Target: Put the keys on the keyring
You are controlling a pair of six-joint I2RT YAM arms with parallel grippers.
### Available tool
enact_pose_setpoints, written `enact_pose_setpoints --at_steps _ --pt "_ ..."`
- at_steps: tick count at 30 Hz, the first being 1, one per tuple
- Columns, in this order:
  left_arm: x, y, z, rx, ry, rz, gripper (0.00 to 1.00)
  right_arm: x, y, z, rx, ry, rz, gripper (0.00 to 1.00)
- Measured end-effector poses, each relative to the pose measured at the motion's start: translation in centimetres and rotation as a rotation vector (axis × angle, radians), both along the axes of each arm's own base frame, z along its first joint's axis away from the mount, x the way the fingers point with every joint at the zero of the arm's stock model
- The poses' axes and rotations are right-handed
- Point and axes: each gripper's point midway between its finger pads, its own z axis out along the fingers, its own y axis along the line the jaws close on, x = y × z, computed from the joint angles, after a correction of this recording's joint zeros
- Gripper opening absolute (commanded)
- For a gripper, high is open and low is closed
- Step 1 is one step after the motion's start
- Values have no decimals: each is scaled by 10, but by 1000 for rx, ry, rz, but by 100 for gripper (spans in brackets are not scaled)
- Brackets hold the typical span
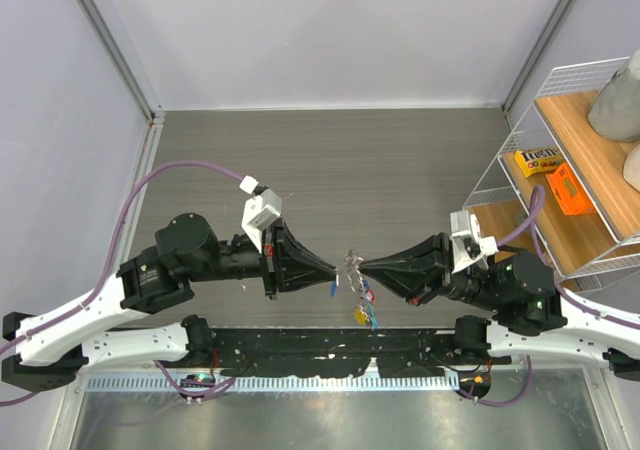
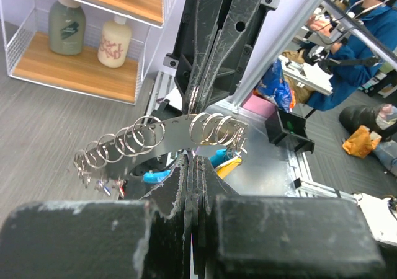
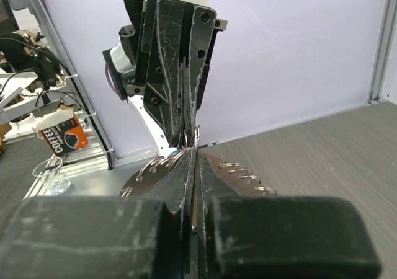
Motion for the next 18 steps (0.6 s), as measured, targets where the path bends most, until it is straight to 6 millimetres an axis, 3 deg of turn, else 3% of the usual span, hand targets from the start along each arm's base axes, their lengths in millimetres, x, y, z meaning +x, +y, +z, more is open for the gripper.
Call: enact_pose_setpoints --at_steps 18 --pt "15 1 -1 48 -172 53 0 13 9 -13 -62 130 -55 6"
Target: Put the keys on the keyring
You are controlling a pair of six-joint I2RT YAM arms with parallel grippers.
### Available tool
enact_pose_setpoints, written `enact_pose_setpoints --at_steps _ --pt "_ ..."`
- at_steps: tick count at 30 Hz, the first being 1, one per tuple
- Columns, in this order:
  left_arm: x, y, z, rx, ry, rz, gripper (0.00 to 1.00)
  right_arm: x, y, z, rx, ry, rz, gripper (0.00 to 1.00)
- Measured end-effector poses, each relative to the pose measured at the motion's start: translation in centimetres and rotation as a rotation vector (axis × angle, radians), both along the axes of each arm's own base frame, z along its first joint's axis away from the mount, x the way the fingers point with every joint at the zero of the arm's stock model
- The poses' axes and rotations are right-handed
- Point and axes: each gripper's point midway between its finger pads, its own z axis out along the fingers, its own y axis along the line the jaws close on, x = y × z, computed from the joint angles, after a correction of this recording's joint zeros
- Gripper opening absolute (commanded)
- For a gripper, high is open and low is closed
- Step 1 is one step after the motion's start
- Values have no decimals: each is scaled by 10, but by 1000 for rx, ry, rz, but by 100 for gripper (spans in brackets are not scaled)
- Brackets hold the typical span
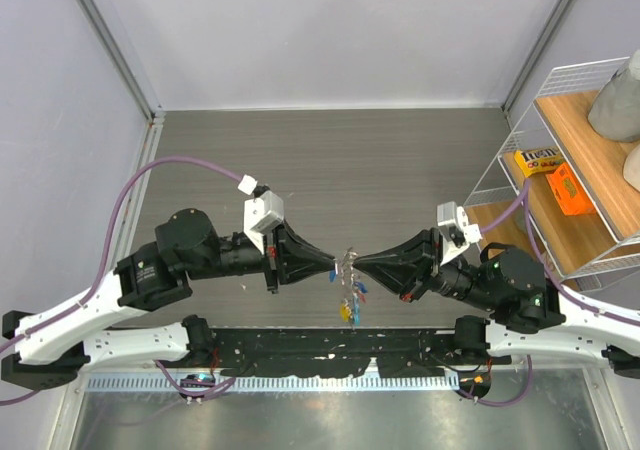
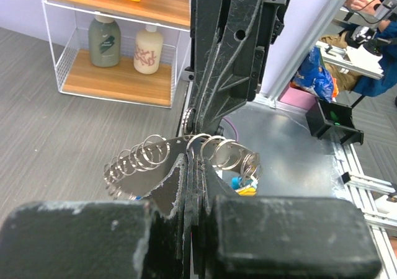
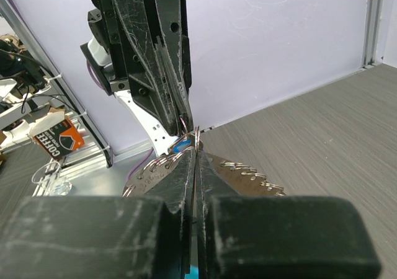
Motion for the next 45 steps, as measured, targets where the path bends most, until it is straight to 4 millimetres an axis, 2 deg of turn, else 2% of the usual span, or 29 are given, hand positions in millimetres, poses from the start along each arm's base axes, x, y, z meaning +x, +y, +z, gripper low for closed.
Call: enact_pose_setpoints --at_steps 18,33,45 --pt "7 -1 -2 15 -4 34 0 -1 9 -6 -27 3 9 6" --pt "7 0 -1 11 2 36 0 -7 6 9 23 -31 26 6" --pt "4 1 0 7 7 24 0 -6 6 9 18 -56 16 6"
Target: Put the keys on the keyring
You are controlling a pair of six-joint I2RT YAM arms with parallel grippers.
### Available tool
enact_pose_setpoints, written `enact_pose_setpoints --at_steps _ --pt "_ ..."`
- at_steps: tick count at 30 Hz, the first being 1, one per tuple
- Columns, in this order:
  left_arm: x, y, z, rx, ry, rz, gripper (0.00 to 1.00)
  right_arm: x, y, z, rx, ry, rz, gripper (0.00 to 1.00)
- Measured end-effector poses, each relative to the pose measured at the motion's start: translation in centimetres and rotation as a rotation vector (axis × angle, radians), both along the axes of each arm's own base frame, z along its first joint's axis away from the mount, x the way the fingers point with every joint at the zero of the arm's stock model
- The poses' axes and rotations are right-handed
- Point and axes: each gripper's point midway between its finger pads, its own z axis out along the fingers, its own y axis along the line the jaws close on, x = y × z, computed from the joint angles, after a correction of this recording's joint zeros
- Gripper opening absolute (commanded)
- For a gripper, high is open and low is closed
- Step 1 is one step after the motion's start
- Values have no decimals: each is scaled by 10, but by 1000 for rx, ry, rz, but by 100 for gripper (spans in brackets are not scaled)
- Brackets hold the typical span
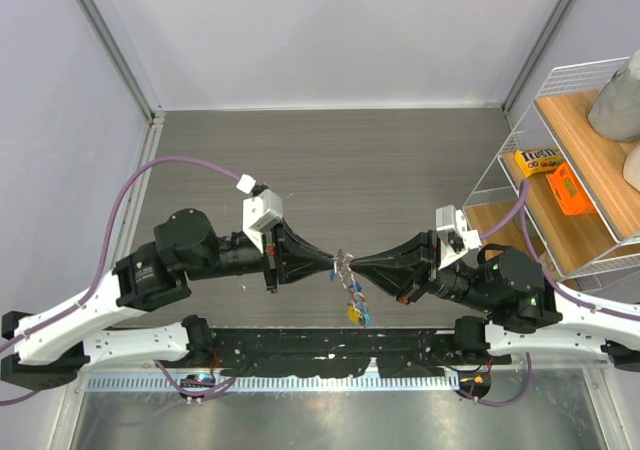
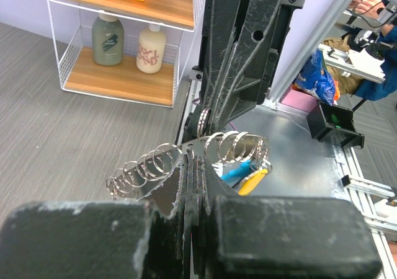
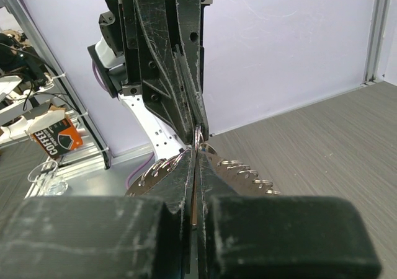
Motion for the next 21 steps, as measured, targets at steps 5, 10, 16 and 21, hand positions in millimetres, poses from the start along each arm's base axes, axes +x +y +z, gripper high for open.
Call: enact_pose_setpoints --at_steps 5,10,16,21 --pt "-5 4 5 -18 10 -15 0 1 0 0 -5 -16 -5 6" --pt "-9 6 7 -25 15 -31 0 0 1 -1 -11 -28 -2 6" --pt "-11 5 6 -23 30 -43 0 -5 7 -6 -34 -50 12 6" --pt "-12 5 6 -23 35 -47 0 -11 11 -8 -49 -81 20 6"
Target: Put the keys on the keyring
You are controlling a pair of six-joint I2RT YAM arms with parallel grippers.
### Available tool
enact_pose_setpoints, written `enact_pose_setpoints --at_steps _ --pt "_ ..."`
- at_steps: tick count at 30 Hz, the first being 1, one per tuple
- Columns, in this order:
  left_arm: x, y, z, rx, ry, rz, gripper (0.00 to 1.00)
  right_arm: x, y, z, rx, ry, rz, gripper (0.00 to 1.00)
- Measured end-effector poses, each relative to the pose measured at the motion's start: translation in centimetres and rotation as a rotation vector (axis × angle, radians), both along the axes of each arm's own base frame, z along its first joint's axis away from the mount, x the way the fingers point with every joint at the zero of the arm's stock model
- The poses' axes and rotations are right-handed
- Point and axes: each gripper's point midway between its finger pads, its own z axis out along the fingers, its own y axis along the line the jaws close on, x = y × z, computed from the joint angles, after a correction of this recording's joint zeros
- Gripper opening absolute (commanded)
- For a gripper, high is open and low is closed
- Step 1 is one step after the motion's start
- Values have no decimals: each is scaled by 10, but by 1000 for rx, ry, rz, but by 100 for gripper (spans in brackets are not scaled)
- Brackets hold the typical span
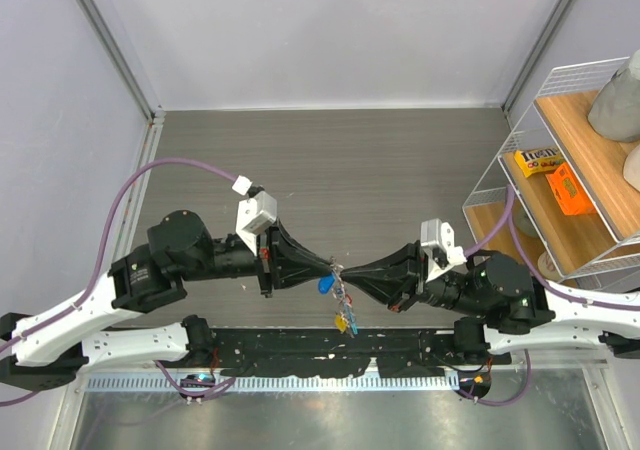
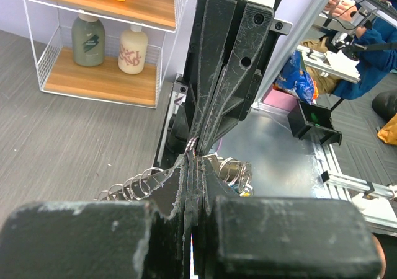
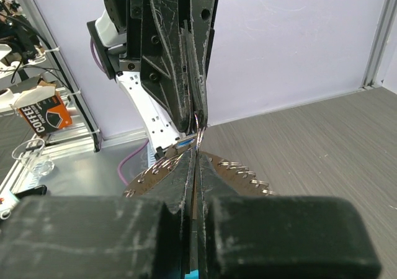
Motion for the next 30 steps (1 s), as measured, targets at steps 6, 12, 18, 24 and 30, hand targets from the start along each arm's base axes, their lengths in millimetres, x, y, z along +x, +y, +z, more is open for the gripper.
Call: enact_pose_setpoints --at_steps 6,12,18,24,30 --pt "-2 2 2 -7 -1 -8 0 -5 0 5 11 -37 -10 6" --pt "-4 4 4 -16 -3 -12 0 -6 0 8 18 -66 -33 6" --pt "-5 4 4 -16 -3 -15 0 -5 3 10 22 -87 -50 6" --pt "-5 5 5 -16 -3 -15 0 -4 2 8 27 -94 -64 6" --pt "-5 5 5 -18 0 -16 0 -5 2 8 31 -99 -68 6"
